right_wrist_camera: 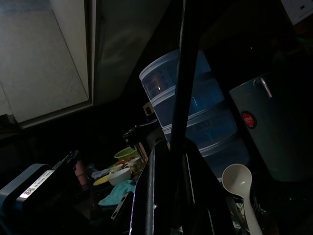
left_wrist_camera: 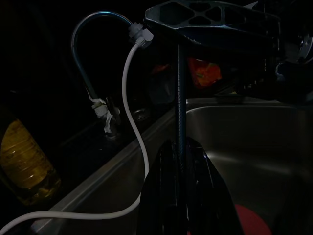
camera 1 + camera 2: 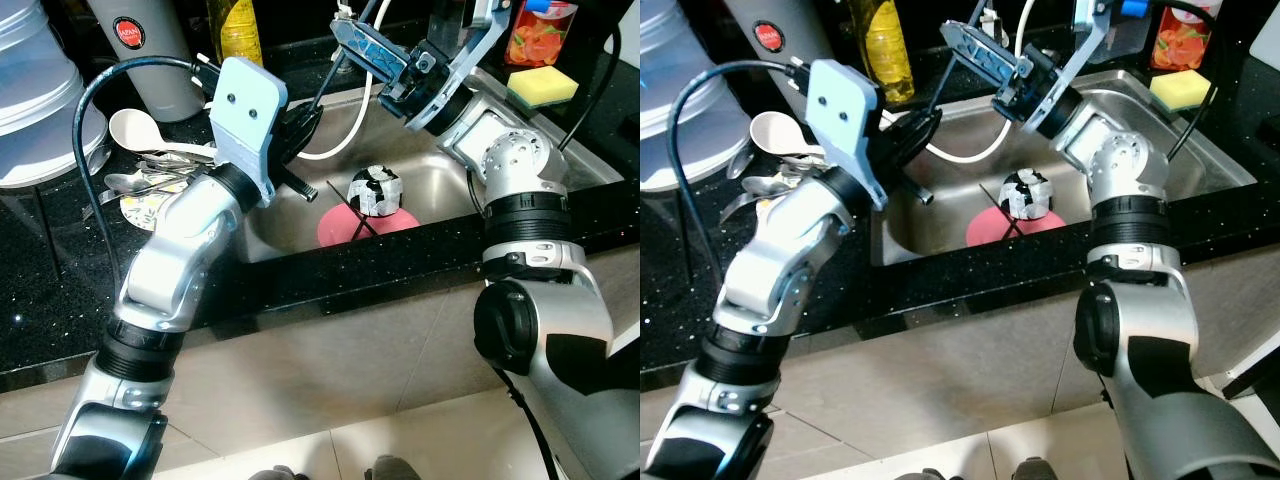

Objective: Kitchen organization

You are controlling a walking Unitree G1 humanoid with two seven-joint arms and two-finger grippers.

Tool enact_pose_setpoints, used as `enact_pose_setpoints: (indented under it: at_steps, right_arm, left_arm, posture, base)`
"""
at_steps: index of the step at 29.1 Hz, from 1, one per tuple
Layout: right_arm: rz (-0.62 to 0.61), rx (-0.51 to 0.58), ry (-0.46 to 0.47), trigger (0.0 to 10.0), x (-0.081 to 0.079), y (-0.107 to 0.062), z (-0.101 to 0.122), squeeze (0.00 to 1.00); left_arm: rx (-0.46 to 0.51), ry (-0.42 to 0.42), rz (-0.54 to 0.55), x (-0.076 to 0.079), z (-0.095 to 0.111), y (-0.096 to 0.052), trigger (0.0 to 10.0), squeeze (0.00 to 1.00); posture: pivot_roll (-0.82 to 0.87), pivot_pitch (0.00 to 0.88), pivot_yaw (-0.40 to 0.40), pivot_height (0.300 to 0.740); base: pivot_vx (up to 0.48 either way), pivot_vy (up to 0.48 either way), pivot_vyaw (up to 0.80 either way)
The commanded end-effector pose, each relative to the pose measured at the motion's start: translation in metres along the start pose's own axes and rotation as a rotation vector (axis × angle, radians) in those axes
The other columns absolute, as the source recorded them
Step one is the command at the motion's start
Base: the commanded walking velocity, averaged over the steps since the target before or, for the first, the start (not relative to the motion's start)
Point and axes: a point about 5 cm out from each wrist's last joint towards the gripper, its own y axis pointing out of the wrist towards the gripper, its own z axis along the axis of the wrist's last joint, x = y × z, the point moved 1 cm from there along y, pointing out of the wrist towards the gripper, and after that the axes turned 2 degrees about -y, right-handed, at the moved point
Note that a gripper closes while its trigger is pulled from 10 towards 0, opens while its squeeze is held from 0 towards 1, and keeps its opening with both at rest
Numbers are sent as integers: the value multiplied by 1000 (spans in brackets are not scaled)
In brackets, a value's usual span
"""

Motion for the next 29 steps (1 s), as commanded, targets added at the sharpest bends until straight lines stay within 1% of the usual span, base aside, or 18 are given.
enact_pose_setpoints:
  at_steps: [1, 2, 4, 5, 6, 7, 11, 13, 14, 15, 17, 18, 20, 21, 25, 26, 28, 29]
  right_arm:
    - [-31, -17, -26, 0, 2, -2, 0, 0]
    - [-58, -35, -41, 1882, 5, -3, -3, 0]
    - [-66, -39, -44, 1882, 6, -3, -3, 0]
    - [-80, -45, -51, 10000, 8, -3, -5, 0]
    - [-87, -48, -55, 10000, 8, -3, -5, 0]
    - [-198, -54, -119, 10000, 19, -4, -6, 0]
    - [-454, -96, -272, 10000, 41, -13, -9, 0]
    - [-609, -266, -425, 10000, 56, -24, -26, 0]
    - [-649, -337, -476, 10000, 60, -28, -34, 0]
    - [-692, -462, -534, 10000, 65, -37, -50, 0]
    - [-699, -490, -512, 10000, 67, -40, -57, 0]
    - [-707, -522, -482, 10000, 68, -44, -66, 1000]
    - [-712, -553, -424, 10000, 70, -49, -79, 1000]
    - [-714, -537, -416, 10000, 70, -48, -82, 1000]
    - [-722, -492, -422, 10000, 70, -44, -76, 1000]
    - [-720, -443, -443, 10000, 69, -40, -68, 0]
    - [-720, -371, -471, 10000, 68, -34, -54, 0]
    - [-720, -371, -471, 10000, 68, -34, -54, 0]
  left_arm:
    - [6, -15, 20, -4, 2, -1, 10000, 0]
    - [5, -40, 6, -4, 0, -1, 10000, 1000]
    - [6, -47, 1, -4, 0, -1, 10000, 1000]
    - [2, -59, 6, -4, 0, -2, 10000, 1000]
    - [-1, -66, 12, -4, 0, -2, 10000, 1000]
    - [-8, -103, 35, -9, 1, -5, 10000, 0]
    - [-8, -146, 115, -22, -1, -9, 10000, 0]
    - [-32, -176, 215, -36, -8, -12, 10000, 0]
    - [-41, -190, 255, -42, -10, -13, 10000, 0]
    - [-59, -198, 343, -54, -15, -16, 10000, 0]
    - [-62, -199, 366, -58, -15, -16, 10000, 0]
    - [-67, -200, 395, -62, -16, -18, 10000, 0]
    - [-70, -202, 425, -65, -16, -19, 10000, 0]
    - [-81, -205, 456, -68, -17, -20, 10000, 0]
    - [-99, -201, 499, -74, -19, -23, 10000, 0]
    - [-112, -204, 547, -80, -22, -26, 10000, 0]
    - [-137, -197, 649, -92, -27, -33, 10000, 0]
    - [-137, -197, 649, -92, -27, -33, 10000, 0]
  posture:
    - [-46, 63, 78, 740]
    - [-47, 61, 77, 740]
    - [-47, 61, 77, 740]
    - [-47, 59, 76, 740]
    - [-45, 58, 76, 740]
    - [-45, 55, 76, 740]
    - [-44, 54, 76, 740]
    - [-47, 53, 75, 740]
    - [-47, 53, 75, 740]
    - [-46, 52, 73, 740]
    - [-43, 52, 70, 740]
    - [-40, 53, 69, 740]
    - [-36, 54, 68, 740]
    - [-32, 56, 68, 740]
    - [-33, 59, 67, 740]
    - [-34, 61, 67, 740]
    - [-36, 65, 68, 740]
    - [-36, 65, 68, 740]
  base:
    - [0, 0, 0]
    - [0, 0, 0]
    - [0, 0, 0]
    - [0, 0, 0]
    - [0, 0, 0]
    - [0, 0, 0]
    - [0, 0, 0]
    - [0, 0, 0]
    - [0, 0, 0]
    - [0, 0, 0]
    - [0, 0, 0]
    - [0, 0, 0]
    - [0, 0, 0]
    - [0, 0, 0]
    - [0, 0, 0]
    - [0, 0, 0]
    - [0, 0, 0]
    - [0, 0, 0]
